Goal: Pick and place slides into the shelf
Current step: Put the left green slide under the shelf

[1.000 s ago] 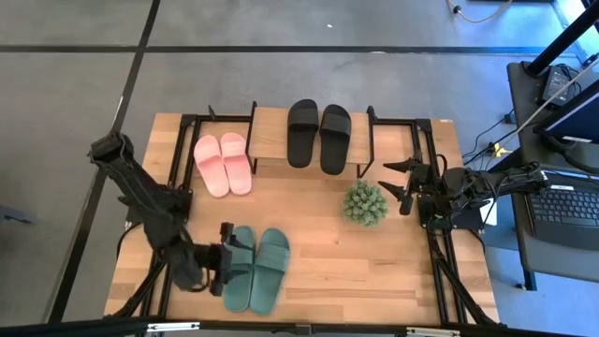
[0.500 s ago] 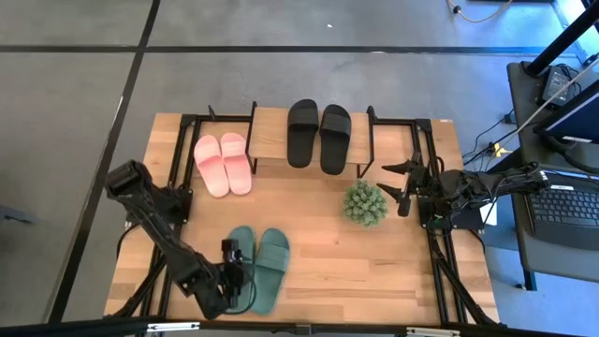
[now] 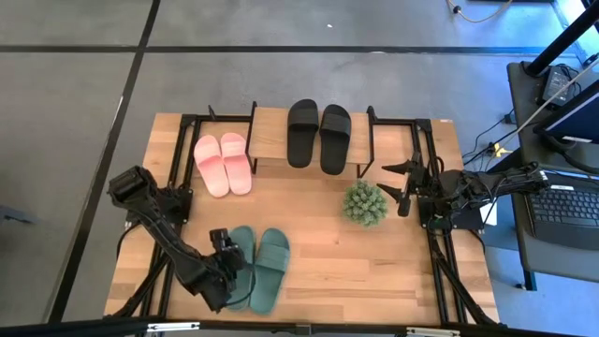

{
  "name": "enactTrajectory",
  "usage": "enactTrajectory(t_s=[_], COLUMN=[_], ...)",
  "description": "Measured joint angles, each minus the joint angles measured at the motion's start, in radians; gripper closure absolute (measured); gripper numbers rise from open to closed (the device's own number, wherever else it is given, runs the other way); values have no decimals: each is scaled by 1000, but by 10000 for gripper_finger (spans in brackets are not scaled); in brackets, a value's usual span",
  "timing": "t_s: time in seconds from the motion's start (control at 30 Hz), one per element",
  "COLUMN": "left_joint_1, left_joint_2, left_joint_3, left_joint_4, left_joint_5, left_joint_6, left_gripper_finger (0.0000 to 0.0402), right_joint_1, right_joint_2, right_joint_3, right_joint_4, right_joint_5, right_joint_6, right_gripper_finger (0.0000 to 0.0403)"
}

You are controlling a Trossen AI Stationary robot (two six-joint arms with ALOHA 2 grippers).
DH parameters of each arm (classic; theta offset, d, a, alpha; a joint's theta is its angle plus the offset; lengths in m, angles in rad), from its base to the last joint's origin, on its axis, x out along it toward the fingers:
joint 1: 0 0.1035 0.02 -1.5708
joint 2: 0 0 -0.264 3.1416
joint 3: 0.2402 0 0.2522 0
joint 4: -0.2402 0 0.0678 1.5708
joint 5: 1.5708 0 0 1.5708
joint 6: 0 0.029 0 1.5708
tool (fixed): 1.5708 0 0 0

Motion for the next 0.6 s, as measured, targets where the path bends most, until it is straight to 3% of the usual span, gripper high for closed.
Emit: enactTrajectory(t_s=[0.6], left_joint_1=[35], left_joint_2=[0], left_joint_3=[0], left_joint_4=[-1], left_joint_5=[-2], left_joint_6=[0], left_gripper_finger=[138], right_joint_1=[0], right_joint_2=[0], right_joint_3=[0], right_joint_4=[-6], right_joint_5=[0], right_joint_6=[-3], right_gripper_finger=[130])
